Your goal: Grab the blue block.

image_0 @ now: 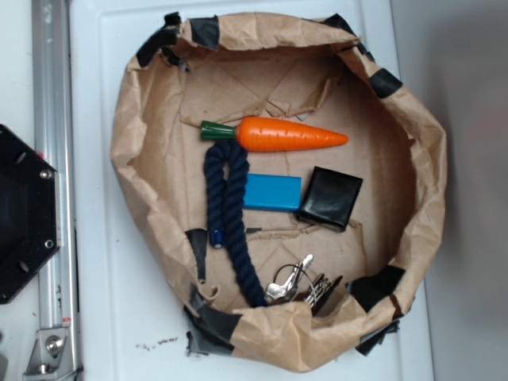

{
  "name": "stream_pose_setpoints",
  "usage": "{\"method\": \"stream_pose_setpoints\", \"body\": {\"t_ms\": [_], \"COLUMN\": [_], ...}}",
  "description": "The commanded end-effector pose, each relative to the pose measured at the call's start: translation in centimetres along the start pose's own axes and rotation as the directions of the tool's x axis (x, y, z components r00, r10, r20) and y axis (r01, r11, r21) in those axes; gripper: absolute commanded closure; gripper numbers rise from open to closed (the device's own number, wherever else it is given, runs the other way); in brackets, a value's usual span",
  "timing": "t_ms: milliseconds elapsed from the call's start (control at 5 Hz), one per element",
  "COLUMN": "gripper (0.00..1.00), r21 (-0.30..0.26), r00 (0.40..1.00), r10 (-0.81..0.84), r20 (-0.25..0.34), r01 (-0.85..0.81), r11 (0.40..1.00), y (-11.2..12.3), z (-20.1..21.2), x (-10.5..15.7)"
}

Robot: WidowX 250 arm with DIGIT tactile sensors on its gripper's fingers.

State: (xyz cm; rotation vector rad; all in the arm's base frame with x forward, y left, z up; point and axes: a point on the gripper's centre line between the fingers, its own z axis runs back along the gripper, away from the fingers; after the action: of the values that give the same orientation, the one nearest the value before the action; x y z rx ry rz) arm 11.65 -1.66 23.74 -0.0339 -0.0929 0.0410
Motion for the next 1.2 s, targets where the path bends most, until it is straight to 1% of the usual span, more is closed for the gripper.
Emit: {"method": "stream_pose_setpoints", "body": {"t_ms": [0, 200, 400, 600, 800, 1000], "gripper": [0.0, 0.0, 0.0, 0.0, 0.0, 0.0], "r21": [0.0, 0.024, 0.076, 0.055, 0.028, 0.027], "r00": [1.0, 0.999, 0.998, 0.997, 0.997, 0.989], "r10": [0.0, -0.022, -0.008, -0.071, -0.07, -0.145], "r20": [0.0, 0.034, 0.058, 0.032, -0.034, -0.04], "r01": [0.0, 0.021, 0.003, 0.069, 0.071, 0.146], "r11": [1.0, 0.999, 0.997, 0.996, 0.997, 0.989], "y": [0.0, -0.3, -0.4, 0.3, 1.0, -0.2], "z": [0.0, -4.2, -7.6, -10.6, -13.3, -17.4], "x": [0.0, 4.6, 9.4, 12.7, 12.7, 12.8]}}
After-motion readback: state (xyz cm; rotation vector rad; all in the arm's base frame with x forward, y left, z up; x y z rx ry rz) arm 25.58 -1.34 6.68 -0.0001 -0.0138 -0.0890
